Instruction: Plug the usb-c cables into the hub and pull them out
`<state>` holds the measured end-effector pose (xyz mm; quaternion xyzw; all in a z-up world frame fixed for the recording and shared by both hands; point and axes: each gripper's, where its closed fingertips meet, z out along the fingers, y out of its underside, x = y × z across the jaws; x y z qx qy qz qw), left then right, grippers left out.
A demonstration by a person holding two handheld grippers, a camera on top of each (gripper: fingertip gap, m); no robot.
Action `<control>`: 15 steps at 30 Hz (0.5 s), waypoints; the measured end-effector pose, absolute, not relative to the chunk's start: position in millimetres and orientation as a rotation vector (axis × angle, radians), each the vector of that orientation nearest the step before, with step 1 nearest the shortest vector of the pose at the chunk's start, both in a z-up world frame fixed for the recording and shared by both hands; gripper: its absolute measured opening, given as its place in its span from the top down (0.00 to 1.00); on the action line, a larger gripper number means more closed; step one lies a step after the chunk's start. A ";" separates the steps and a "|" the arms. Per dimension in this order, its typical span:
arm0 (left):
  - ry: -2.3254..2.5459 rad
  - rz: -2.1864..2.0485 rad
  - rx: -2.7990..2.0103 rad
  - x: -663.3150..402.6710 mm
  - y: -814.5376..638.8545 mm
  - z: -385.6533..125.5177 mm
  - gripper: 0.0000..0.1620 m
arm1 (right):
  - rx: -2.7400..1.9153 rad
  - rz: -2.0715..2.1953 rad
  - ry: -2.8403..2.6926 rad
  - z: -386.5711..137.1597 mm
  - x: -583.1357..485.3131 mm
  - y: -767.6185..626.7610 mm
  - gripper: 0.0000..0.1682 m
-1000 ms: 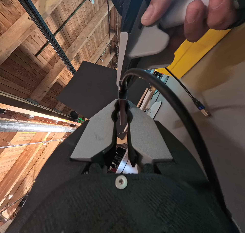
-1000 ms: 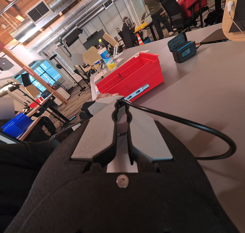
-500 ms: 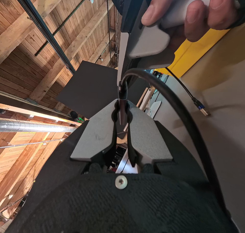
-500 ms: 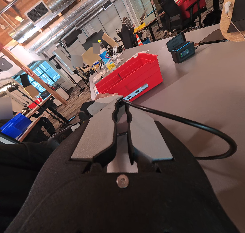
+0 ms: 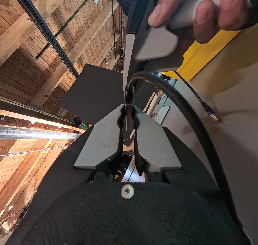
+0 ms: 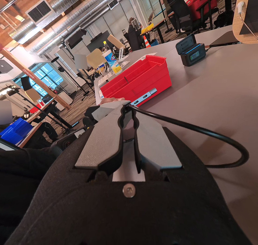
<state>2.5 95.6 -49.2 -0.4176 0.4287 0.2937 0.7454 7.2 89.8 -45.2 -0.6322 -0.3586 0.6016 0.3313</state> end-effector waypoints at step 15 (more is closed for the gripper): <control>0.933 0.632 -0.910 3.7 92.1 -47.9 0.95 | -1.649 1.705 -0.928 -44.8 8.5 88.3 0.97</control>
